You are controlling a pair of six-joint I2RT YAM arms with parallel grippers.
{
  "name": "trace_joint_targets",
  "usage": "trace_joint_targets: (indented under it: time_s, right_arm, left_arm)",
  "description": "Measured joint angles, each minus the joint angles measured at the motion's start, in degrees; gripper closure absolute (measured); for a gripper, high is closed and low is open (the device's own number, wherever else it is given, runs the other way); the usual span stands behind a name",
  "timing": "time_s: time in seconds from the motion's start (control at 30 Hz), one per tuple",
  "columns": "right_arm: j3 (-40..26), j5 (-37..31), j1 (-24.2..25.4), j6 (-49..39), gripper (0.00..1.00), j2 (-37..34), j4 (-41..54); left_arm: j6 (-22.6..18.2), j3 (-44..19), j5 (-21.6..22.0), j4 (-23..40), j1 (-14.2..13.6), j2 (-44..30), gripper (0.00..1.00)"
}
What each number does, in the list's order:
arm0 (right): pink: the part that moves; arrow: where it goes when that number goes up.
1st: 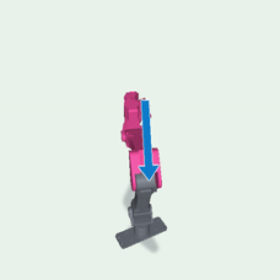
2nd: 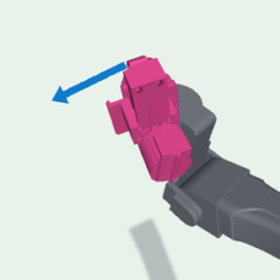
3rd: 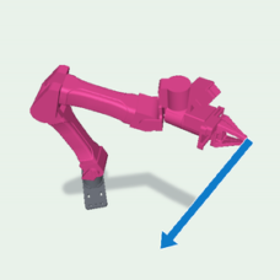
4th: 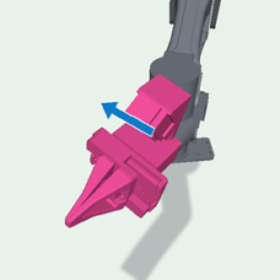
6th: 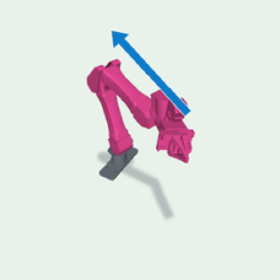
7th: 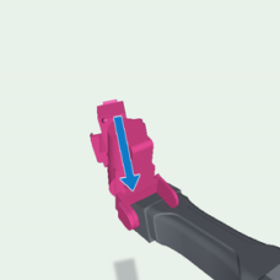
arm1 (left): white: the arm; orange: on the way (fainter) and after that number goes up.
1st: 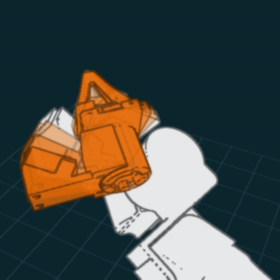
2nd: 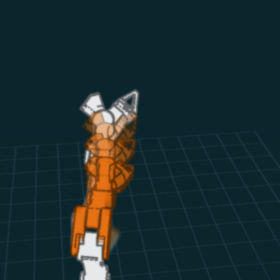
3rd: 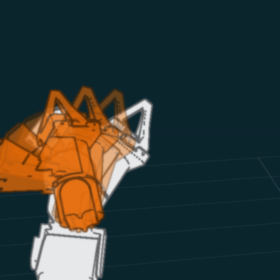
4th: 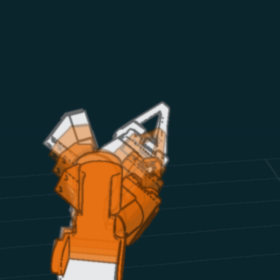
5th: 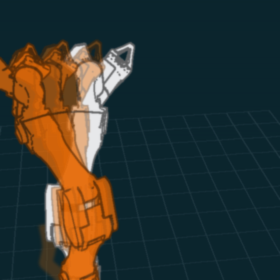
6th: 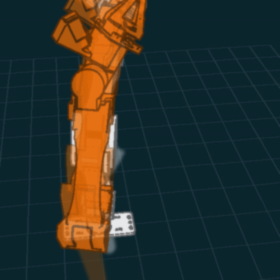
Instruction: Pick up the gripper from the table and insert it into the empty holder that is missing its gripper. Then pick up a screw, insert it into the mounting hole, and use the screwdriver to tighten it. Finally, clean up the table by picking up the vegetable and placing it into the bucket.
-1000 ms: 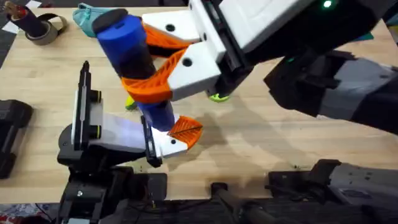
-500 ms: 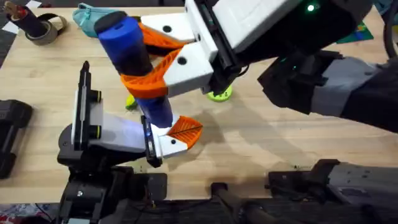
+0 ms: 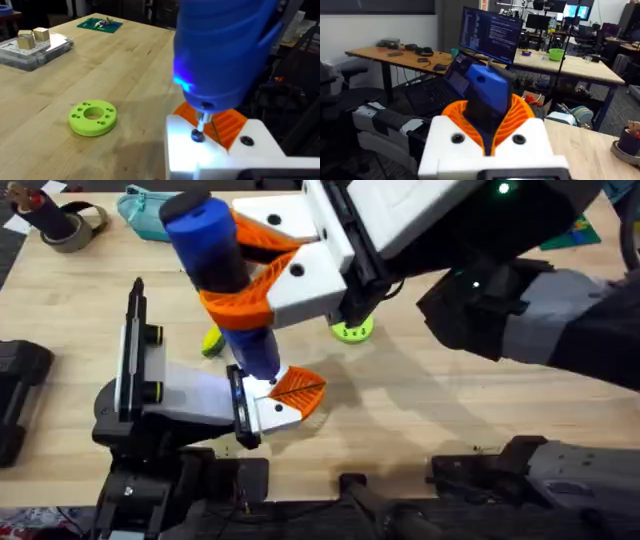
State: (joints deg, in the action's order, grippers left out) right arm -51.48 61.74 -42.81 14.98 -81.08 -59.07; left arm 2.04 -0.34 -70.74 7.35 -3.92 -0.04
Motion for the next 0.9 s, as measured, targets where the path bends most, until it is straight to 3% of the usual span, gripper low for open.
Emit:
trace_joint_targets:
  time_s: [0.9]
  right_arm:
    - [0.0, 0.02, 0.09, -0.27, 0.954, 0.0, 0.69]
  left_arm:
    - [0.0, 0.0, 0.0, 0.01, 0.0, -0.01, 0.986]
